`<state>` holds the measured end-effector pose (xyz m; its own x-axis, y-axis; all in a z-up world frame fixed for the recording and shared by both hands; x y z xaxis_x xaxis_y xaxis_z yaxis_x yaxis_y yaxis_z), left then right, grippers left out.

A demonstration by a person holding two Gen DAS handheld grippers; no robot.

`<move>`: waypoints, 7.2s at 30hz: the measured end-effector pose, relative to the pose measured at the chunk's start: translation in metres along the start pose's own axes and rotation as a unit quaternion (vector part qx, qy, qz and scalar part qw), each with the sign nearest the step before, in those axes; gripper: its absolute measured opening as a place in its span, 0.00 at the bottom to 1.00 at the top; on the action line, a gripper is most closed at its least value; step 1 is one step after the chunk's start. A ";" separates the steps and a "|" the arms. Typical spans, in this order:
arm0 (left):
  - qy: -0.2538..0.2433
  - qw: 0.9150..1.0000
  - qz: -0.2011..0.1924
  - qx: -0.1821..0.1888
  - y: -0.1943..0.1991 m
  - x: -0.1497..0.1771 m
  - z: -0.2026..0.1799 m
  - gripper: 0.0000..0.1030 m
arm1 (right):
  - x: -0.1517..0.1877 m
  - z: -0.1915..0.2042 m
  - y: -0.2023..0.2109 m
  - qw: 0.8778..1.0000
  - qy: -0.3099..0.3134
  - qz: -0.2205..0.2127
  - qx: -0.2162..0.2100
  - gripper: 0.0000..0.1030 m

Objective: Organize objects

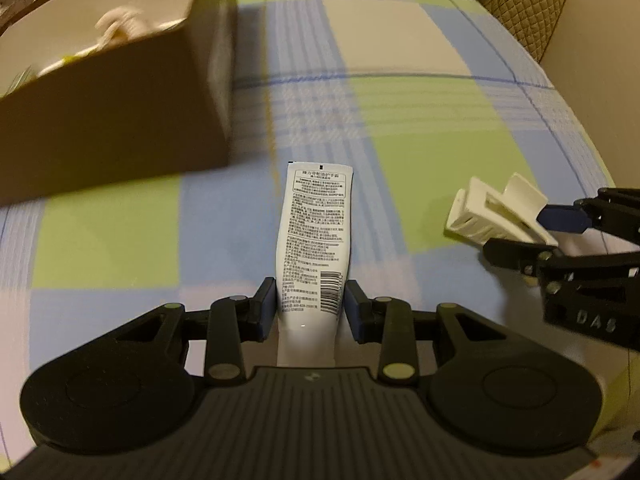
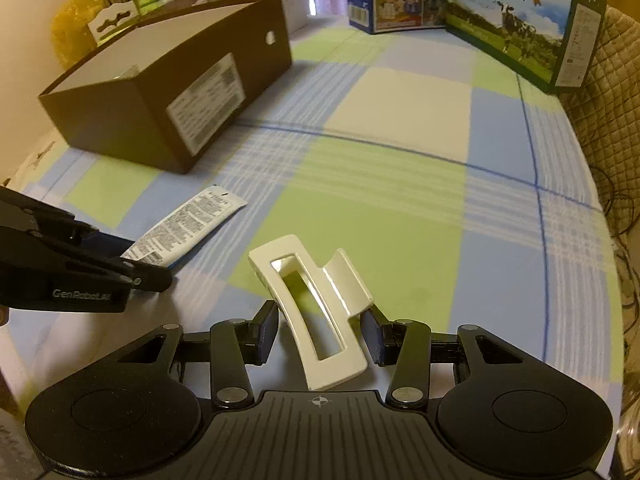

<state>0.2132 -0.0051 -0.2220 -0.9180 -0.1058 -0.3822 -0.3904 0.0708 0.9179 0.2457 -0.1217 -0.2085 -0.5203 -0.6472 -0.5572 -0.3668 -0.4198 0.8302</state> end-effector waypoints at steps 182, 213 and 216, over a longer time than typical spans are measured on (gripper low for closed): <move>0.022 0.984 -0.174 0.024 0.160 -0.109 0.182 0.99 | -0.177 0.125 0.049 0.990 -0.115 -0.077 0.020 0.70; 0.017 0.988 -0.152 0.031 0.197 0.019 0.091 0.99 | -0.056 0.129 0.145 0.991 -0.110 -0.077 0.009 0.70; 0.016 0.988 -0.151 0.029 0.199 0.026 0.086 0.99 | -0.048 0.127 0.151 0.990 -0.113 -0.077 0.010 0.70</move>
<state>0.1059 0.0921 -0.0584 -0.7572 -0.1628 -0.6326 -0.6497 0.0875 0.7551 0.1172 -0.0728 -0.0590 -0.6157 -0.4156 -0.6694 -0.4702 -0.4879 0.7354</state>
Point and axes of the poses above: each gripper's, at about its wrist camera, not at the fingertips, and y roughly against the way its jaws point, z to its left, x to its underside, the point moved 10 cm from there along -y, roughly the way its jaws point, and after that the axes turned 13 degrees about y, right-handed, at the moved point
